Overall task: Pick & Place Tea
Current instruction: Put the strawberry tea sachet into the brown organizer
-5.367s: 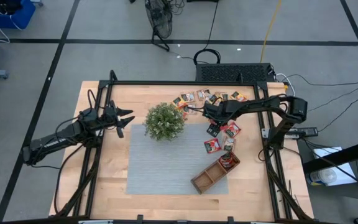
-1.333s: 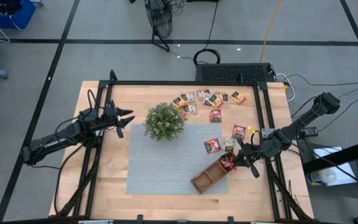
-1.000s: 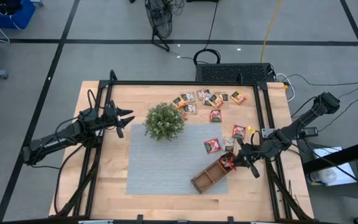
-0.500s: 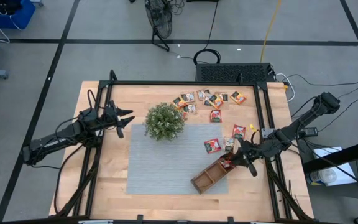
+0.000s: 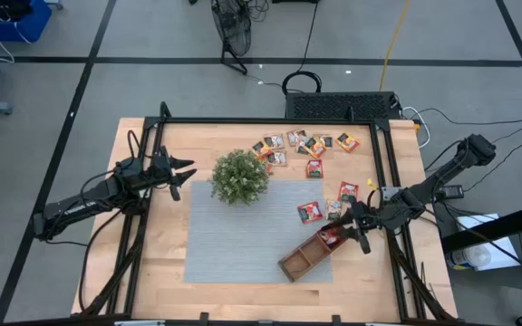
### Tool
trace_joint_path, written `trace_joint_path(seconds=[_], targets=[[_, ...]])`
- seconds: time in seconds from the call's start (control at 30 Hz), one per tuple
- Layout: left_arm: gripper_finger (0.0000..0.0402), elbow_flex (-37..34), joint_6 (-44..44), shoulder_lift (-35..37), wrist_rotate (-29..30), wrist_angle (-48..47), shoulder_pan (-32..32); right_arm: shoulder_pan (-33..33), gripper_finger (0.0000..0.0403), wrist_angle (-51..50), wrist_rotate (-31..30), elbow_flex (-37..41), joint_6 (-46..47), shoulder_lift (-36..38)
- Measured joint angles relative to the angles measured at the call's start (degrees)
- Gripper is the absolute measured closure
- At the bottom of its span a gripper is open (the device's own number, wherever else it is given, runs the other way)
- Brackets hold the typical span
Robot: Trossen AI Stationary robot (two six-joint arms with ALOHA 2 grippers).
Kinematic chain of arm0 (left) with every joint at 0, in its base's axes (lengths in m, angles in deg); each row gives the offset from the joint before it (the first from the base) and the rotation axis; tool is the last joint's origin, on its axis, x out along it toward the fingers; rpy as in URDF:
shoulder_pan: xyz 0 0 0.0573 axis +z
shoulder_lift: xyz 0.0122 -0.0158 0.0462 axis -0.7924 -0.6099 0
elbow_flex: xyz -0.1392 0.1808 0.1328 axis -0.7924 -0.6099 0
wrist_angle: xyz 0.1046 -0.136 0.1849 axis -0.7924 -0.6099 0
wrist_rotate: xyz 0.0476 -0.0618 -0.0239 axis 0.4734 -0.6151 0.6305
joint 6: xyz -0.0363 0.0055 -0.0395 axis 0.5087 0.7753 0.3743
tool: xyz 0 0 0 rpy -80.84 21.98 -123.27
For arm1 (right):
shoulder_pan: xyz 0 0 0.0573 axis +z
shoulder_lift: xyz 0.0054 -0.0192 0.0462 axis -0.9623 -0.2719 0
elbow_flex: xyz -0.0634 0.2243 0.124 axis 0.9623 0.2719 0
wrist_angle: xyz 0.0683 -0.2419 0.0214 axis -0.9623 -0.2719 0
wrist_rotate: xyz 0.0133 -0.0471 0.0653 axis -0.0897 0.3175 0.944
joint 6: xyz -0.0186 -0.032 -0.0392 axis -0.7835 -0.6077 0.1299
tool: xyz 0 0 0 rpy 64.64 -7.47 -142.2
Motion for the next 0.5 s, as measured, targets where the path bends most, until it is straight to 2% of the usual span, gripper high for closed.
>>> trace_joint_path(seconds=[0.23,0.5], targets=[[0.0254,-0.01,0.00,-0.02,-0.01,0.00,-0.01,0.00,0.0285,-0.15,-7.46,-0.02,-4.47,0.00],[0.0254,0.00,0.00,-0.02,-0.02,0.00,0.00,-0.35,0.0287,-1.17,-8.86,-0.02,-9.14,0.00]])
